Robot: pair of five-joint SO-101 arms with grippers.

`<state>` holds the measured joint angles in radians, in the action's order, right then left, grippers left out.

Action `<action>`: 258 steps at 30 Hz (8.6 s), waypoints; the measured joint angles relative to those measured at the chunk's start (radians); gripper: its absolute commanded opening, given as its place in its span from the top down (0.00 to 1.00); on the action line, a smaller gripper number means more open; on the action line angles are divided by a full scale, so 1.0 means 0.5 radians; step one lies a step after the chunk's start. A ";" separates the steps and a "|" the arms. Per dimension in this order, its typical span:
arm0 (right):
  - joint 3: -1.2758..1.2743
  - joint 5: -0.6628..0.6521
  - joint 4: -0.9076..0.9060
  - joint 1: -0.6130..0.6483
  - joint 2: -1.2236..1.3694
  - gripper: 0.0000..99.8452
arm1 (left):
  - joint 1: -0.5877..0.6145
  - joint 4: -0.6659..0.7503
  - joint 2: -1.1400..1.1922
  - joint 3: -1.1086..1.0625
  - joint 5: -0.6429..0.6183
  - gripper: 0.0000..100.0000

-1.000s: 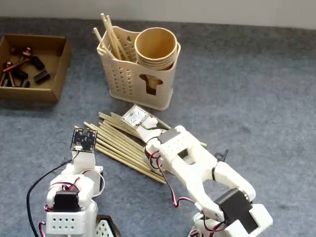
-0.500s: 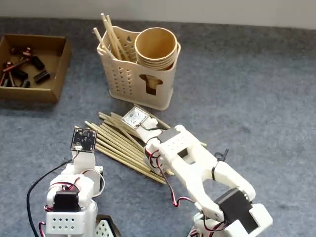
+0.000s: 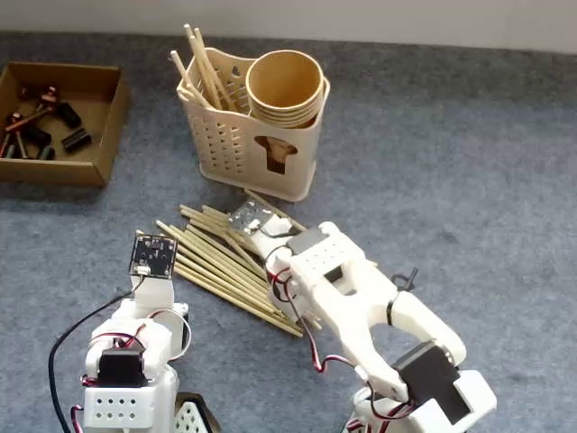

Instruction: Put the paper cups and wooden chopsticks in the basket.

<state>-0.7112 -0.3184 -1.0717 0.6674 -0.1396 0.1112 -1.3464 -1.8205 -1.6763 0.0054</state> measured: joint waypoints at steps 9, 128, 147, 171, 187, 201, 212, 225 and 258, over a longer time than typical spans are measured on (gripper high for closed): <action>0.009 -0.006 -0.040 -0.071 0.000 1.00 | 0.000 0.000 0.000 0.000 0.000 0.99; -0.292 0.212 -0.092 0.080 -1.326 0.99 | 0.000 0.000 0.000 0.000 0.000 0.99; -0.377 0.212 -0.110 0.068 -2.038 0.99 | 0.000 0.000 0.000 0.000 0.000 0.99; -0.377 0.212 0.647 0.061 -2.403 0.99 | 0.000 0.000 0.000 0.000 0.000 0.99; -0.377 0.212 1.399 0.061 -2.400 0.99 | 0.000 0.000 0.000 0.000 0.000 0.99; -0.193 0.212 1.553 0.061 -1.841 0.99 | 0.000 0.000 0.000 0.000 0.000 0.99; 0.393 0.212 1.629 0.061 -1.135 0.99 | 0.000 0.000 0.000 0.000 0.000 0.99; 1.010 0.077 2.111 0.046 -0.107 0.99 | 0.000 0.000 0.000 0.000 0.000 0.99; 1.068 -0.307 2.041 0.000 0.282 0.91 | 0.000 0.000 0.000 0.000 0.000 0.99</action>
<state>-0.1772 -0.4718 -0.0514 0.6674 0.0015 0.1112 -1.3464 -1.8205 -1.6763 0.0054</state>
